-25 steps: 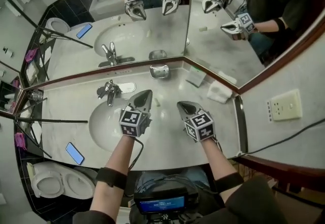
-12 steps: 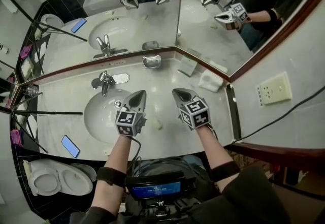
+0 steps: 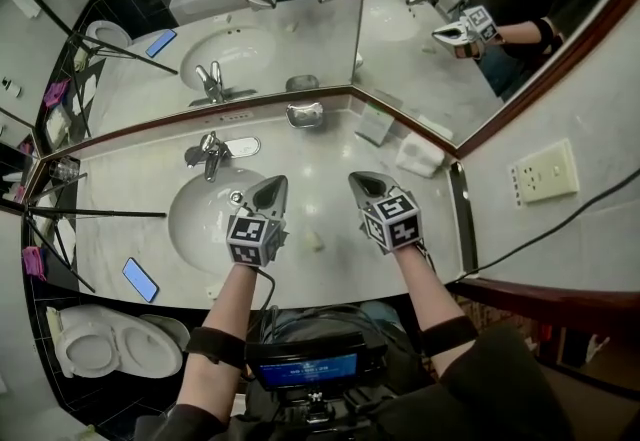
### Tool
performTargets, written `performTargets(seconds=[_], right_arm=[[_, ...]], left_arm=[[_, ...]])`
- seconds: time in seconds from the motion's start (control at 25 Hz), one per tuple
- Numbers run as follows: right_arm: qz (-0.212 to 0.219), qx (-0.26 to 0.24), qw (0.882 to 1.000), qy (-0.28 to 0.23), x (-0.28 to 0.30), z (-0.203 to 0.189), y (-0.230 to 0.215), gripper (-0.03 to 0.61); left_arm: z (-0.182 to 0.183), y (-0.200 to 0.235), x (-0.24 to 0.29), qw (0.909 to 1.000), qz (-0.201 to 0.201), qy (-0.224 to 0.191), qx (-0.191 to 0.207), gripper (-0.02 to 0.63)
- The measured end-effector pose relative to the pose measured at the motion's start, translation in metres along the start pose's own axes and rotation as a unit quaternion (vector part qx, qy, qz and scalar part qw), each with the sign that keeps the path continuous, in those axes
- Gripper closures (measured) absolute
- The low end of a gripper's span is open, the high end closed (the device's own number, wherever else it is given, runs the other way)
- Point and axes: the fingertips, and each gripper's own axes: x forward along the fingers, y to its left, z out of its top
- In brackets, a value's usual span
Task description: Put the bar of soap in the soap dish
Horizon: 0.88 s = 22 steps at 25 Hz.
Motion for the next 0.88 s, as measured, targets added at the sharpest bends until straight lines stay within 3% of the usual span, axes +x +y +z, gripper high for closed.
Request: performTargets(seconds=[0.88], right_arm=[[-0.001,0.009,1.0,0.005,-0.004,-0.014,0.001,0.56]], left_arm=[[-0.008,-0.005,-0.01,1.0,-0.003,0.005,0.002,0.614]])
